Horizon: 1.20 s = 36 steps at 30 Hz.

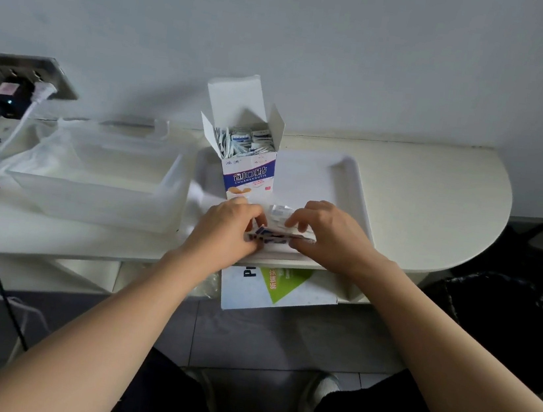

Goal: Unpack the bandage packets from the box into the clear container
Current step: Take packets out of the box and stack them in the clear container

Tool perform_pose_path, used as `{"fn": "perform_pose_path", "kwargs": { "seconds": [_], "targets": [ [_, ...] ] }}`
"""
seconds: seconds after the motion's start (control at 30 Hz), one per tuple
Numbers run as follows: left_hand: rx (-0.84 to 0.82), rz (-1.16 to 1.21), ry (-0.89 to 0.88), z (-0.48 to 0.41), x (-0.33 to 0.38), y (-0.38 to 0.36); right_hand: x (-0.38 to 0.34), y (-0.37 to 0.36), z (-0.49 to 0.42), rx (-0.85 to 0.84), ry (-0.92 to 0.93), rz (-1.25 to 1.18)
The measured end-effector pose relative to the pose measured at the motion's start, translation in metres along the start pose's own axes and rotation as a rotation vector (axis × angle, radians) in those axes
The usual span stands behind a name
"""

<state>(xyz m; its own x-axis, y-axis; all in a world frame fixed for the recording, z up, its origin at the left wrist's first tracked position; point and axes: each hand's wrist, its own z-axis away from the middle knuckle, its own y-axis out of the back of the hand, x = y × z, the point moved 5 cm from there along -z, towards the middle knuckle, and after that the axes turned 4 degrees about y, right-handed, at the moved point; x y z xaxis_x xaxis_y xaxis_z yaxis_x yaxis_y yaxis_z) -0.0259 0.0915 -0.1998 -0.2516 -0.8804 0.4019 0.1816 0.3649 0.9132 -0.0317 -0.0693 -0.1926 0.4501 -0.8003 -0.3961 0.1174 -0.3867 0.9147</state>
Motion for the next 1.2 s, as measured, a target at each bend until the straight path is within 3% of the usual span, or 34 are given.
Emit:
{"fn": "perform_pose_path", "kwargs": {
  "seconds": [0.27,0.6,0.7,1.2],
  "targets": [
    [0.064,0.206,-0.020,-0.001,0.004,0.004,-0.005,-0.009,-0.003,-0.104,-0.056,0.000],
    [0.008,0.295,0.073,-0.003,-0.006,0.002,0.003,-0.004,-0.005,-0.043,-0.090,-0.083],
    [-0.095,0.310,0.090,-0.001,-0.003,-0.008,0.001,-0.009,-0.005,-0.070,-0.095,-0.109],
    [-0.029,0.242,0.096,-0.003,0.001,-0.008,0.004,-0.004,-0.003,-0.053,-0.144,-0.200]
  ]
}}
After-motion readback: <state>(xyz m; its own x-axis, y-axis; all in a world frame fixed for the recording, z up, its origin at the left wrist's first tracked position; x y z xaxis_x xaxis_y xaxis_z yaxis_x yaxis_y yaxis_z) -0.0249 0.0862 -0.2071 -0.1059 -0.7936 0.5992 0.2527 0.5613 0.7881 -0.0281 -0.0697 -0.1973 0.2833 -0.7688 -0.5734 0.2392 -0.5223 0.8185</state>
